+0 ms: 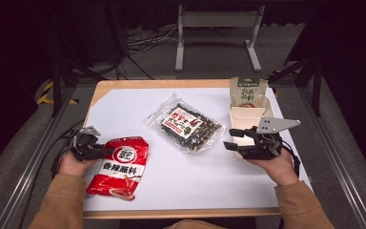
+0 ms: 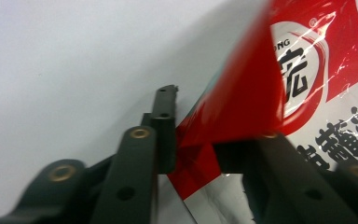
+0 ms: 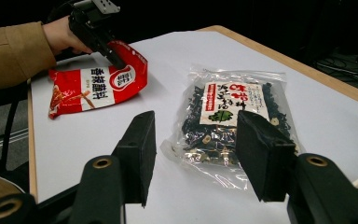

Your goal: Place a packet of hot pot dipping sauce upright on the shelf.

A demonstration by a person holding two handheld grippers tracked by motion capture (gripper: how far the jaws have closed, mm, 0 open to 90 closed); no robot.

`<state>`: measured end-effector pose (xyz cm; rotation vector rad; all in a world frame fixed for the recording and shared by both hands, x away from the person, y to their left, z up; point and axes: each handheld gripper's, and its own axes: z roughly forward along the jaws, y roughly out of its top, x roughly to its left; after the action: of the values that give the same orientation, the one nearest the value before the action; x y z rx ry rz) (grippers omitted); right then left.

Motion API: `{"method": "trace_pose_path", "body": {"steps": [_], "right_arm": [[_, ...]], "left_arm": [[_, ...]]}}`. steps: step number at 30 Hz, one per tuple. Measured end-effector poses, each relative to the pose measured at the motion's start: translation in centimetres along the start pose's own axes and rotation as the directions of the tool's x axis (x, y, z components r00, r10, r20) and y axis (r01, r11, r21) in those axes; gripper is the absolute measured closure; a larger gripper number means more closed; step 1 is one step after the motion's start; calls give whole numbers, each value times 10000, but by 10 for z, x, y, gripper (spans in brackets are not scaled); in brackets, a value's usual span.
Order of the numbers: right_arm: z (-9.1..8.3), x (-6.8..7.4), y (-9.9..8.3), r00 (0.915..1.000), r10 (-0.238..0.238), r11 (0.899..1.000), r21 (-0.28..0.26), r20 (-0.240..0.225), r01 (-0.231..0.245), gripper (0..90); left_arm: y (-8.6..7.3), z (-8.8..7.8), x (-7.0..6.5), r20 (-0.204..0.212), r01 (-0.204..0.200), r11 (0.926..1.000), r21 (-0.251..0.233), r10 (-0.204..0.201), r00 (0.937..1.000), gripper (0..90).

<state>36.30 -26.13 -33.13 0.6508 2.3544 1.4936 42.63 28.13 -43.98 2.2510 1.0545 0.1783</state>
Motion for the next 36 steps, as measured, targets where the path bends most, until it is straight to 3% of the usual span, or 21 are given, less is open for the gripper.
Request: {"method": "trace_pose_path", "body": {"steps": [5, 17, 25, 32, 36], "right_arm": [[2, 1, 0, 10000, 29, 9999, 122, -10, -29, 491], [2, 3, 1, 10000, -33, 9999, 120, -15, 33, 491], [1, 4, 3, 10000, -77, 9999, 82, 0, 77, 490], [1, 5, 4, 9999, -125, 9999, 52, -15, 125, 490], [1, 5, 4, 9999, -114, 9999, 57, -8, 114, 490]], "left_arm": [[1, -4, -1, 16, 53, 10000, -63, -53, 10000, 872], [8, -34, -4, 413, 205, 9972, -717, -176, 9990, 889], [15, -59, -16, 392, -190, 9923, -1220, 239, 9989, 891], [20, -86, -29, 677, -637, 9845, -1634, 756, 9948, 892], [26, -98, -45, 605, -1333, 9736, -1854, 1467, 9873, 892]]}}
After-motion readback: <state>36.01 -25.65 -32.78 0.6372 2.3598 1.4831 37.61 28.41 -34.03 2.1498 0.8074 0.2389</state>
